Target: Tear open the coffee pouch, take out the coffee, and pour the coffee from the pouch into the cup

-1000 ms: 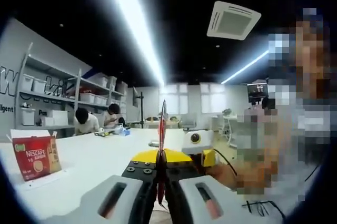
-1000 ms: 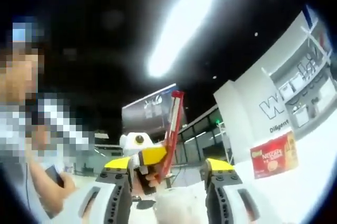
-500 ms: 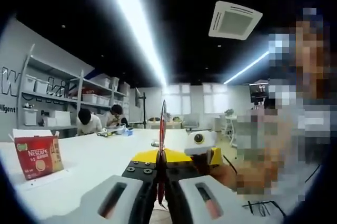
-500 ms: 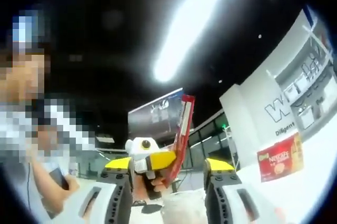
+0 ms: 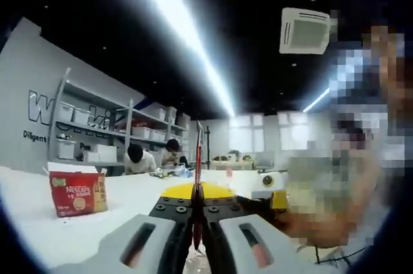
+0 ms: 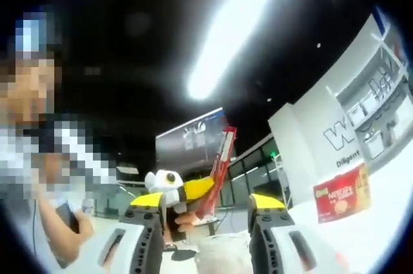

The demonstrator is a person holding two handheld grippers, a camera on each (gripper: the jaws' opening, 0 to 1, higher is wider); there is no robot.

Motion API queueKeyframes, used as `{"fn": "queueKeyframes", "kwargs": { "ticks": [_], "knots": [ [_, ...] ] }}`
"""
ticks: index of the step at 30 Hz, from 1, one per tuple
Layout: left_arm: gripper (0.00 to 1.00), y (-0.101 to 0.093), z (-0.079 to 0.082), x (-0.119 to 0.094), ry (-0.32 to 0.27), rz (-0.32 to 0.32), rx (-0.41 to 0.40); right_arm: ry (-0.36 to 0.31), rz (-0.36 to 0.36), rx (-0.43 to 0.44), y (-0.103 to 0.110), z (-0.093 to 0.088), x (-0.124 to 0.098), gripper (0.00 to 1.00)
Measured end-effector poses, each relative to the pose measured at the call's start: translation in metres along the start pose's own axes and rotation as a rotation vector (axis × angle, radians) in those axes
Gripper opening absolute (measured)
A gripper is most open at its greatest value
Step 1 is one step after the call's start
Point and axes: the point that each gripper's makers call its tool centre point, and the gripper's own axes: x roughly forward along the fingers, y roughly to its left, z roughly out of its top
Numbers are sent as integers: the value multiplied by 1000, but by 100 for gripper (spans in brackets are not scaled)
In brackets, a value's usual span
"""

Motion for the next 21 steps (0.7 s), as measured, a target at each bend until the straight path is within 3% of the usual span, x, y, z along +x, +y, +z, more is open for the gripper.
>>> {"fn": "queueKeyframes", "kwargs": {
  "ticks": [9, 11, 16, 18, 21],
  "knots": [
    [5, 68, -7, -59, -8, 255, -69, 4, 7, 9, 1, -5, 1, 49],
    [5, 89, -19, -79, 43, 347, -73, 9, 8, 12, 2, -8, 1, 48],
    [5, 140, -38, -129, 62, 578, -112, 22, 11, 11, 4, -11, 1, 46],
    [4, 155, -52, -145, 125, 652, -107, 20, 14, 8, 5, -10, 0, 46],
    [4, 177, -66, -171, 152, 756, -120, 12, 17, 3, 6, -7, 0, 46]
  ]
}}
